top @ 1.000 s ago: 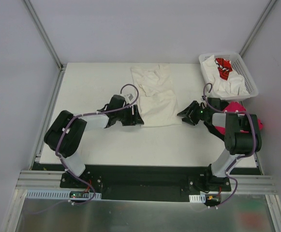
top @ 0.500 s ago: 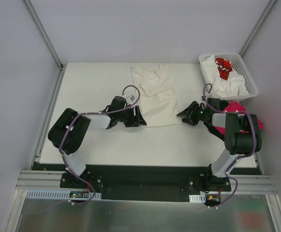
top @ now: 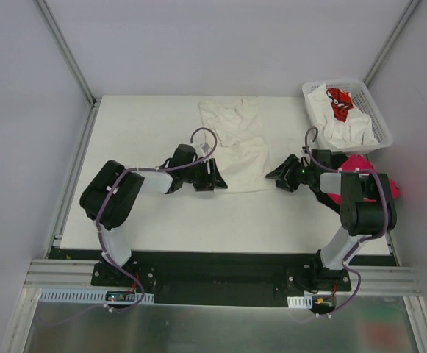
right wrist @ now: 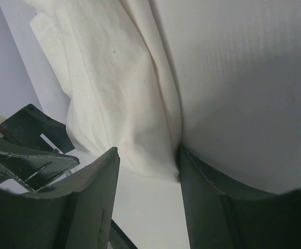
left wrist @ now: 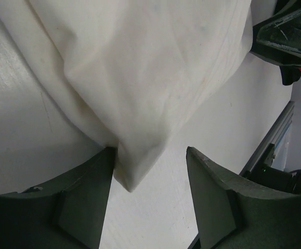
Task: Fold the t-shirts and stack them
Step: Grab one side of the 2/3 rectangular tshirt with both arms
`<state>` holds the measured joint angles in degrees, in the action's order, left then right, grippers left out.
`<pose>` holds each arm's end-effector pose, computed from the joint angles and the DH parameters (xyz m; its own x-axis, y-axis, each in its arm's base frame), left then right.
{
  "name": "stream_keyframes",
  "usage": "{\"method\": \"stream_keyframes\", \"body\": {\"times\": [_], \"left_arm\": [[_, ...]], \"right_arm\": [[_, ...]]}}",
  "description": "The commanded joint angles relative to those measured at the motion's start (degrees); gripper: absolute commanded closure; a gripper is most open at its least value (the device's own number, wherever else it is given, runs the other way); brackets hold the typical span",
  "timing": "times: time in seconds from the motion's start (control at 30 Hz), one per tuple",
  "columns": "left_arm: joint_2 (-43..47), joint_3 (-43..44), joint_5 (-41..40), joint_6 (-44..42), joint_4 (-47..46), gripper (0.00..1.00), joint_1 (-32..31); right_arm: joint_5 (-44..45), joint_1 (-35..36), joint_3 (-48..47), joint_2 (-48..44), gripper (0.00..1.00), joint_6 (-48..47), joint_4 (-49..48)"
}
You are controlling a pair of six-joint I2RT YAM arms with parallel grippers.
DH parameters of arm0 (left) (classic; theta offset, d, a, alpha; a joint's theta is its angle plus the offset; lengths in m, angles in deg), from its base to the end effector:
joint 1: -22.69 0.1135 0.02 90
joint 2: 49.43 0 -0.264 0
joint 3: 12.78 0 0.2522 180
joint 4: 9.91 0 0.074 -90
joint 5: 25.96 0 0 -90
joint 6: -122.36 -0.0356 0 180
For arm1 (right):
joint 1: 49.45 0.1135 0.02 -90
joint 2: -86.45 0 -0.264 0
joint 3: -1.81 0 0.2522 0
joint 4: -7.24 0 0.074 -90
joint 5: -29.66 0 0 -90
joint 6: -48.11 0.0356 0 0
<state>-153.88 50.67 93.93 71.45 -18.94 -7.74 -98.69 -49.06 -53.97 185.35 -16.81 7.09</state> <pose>0.3059 -0.2003 0.1482 -0.8611 -0.1282 -0.4921 0.3359 0.5831 -0.7397 0.3193 0.0243 0.1325 -0.8120 0.3269 -0.4835 -0.1271 0.7094 0.6932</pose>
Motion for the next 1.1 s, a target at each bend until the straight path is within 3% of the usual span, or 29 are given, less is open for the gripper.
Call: {"method": "stream_keyframes", "body": {"times": [0.0,0.8,1.0,1.07], "left_arm": [[-1.55,1.46,1.92,1.34,-3.23,0.43,-0.59],[-2.26,1.29,2.01,1.08,-3.23,0.47,-0.5],[-2.43,1.11,1.84,0.9,-3.14,0.48,-0.5],[-2.52,1.11,1.84,0.9,-3.14,0.49,-0.5]], "right_arm": [[0.46,1.02,0.8,-1.24,0.48,-0.03,0.46],[2.84,4.01,0.18,-1.95,0.5,0.05,2.84],[3.63,6.47,-0.43,-0.46,0.53,1.46,1.35],[3.63,6.82,-0.61,-0.1,0.58,1.55,1.17]]}}
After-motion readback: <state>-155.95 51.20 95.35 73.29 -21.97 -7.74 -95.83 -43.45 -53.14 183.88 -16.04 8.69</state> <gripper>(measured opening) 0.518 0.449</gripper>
